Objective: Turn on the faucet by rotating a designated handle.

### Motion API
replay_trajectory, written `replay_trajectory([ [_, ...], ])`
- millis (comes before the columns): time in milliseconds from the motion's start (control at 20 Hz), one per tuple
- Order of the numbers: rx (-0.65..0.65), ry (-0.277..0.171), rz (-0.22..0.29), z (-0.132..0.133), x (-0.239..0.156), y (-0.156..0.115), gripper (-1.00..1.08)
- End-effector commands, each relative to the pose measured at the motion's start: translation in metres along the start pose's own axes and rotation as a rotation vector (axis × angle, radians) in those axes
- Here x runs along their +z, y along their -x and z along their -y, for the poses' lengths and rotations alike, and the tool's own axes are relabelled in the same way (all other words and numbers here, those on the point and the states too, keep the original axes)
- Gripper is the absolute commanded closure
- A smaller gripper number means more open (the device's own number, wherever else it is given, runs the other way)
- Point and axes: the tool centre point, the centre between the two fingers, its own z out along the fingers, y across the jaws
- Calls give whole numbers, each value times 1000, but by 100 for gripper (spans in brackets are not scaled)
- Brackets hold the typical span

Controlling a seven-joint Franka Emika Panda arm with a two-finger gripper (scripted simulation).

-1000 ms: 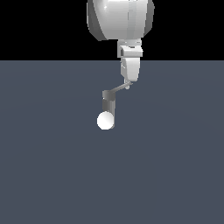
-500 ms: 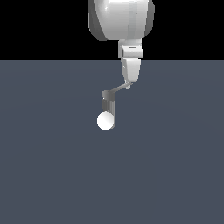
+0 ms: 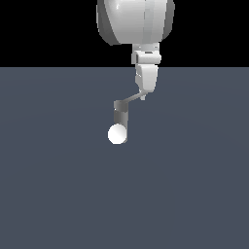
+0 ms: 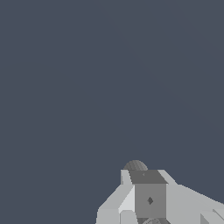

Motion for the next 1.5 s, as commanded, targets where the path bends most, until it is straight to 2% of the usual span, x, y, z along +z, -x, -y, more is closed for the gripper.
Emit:
replay_trajectory([
  [0,1,3,0,-9,0,-1,108],
  [800,0,3,0,-54,0,-5,108],
  [850,-15,-29,-2,-40,-14,4,108],
  [1450,-7,-12,-1,-80,-6,24,108],
])
